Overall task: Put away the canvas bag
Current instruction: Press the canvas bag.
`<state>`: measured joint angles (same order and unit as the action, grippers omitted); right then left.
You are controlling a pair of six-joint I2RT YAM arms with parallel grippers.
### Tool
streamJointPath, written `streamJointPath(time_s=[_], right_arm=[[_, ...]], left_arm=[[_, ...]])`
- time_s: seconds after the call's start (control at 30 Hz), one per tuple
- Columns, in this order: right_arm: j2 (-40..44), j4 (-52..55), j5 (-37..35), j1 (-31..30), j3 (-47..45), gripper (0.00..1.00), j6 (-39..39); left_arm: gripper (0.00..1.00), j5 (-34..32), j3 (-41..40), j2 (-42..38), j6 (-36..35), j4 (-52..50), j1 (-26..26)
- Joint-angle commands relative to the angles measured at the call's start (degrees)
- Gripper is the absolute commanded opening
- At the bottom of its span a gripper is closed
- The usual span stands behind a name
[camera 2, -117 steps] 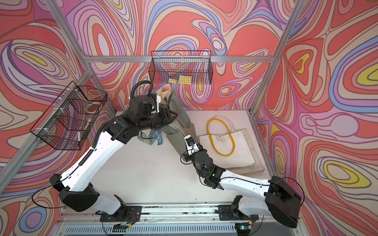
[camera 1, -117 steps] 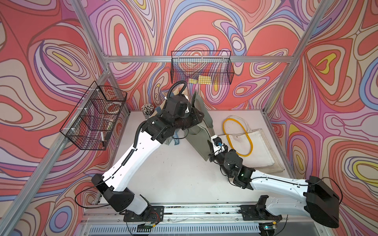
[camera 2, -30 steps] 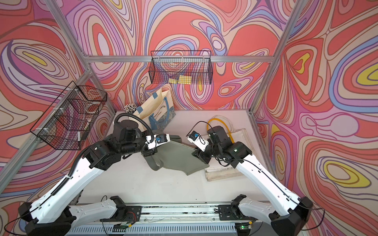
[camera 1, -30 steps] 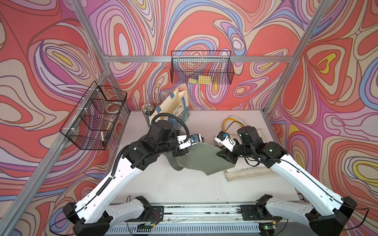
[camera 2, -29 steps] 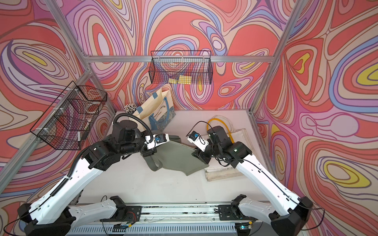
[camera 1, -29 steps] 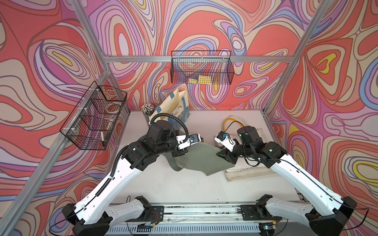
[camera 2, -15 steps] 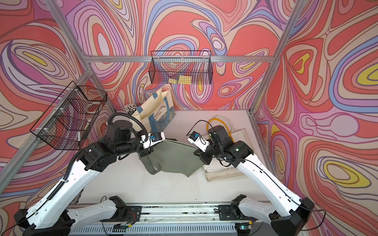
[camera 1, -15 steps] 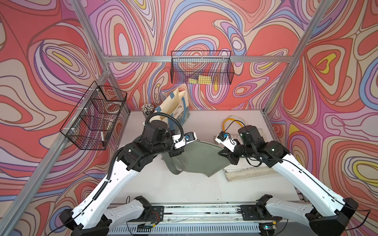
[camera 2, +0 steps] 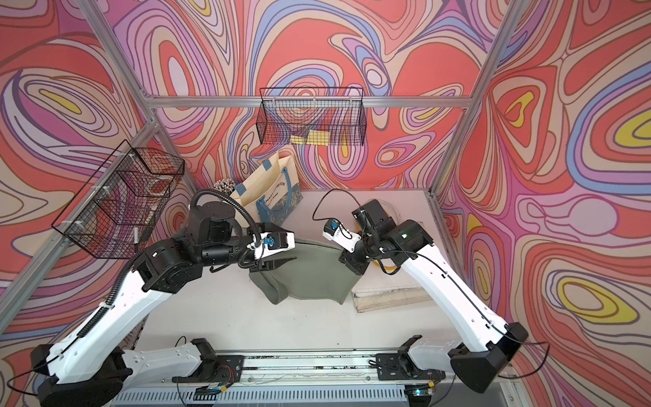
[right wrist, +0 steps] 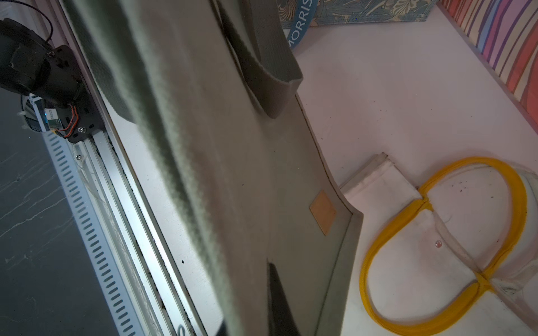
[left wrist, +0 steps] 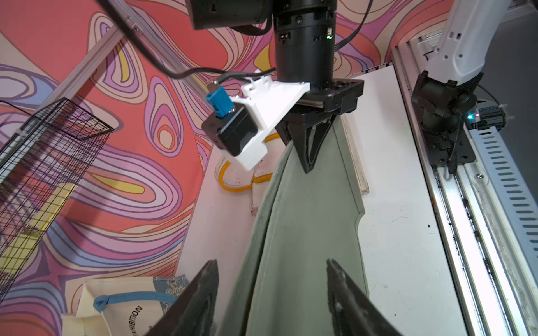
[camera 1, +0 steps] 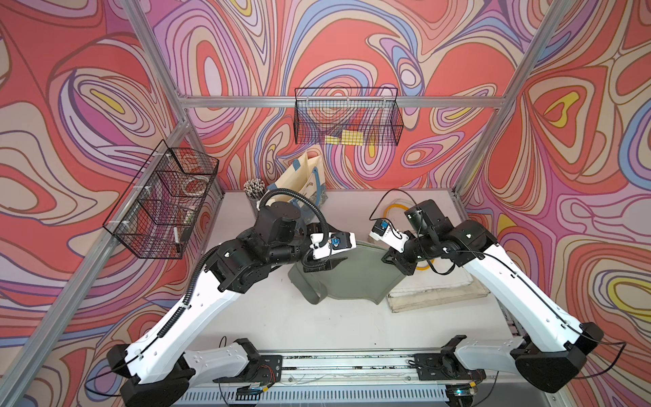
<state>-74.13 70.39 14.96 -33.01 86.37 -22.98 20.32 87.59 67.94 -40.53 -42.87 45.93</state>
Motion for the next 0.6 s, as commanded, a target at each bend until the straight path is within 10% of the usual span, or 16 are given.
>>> streamJointPath(time_s=[0.0, 0.57], right_arm=[[0.5, -0.3, 1.3, 0.3, 2.6, 0.00, -0.6], [-0.2, -1.1, 1.8, 0.3, 2.6, 0.00, -0.7]], left_arm=[[0.63, -1.2, 1.6, 3.2, -1.2, -2.5, 1.7], [0.57, -5.7, 2.6, 12.2, 3.2, 2.6, 3.1]])
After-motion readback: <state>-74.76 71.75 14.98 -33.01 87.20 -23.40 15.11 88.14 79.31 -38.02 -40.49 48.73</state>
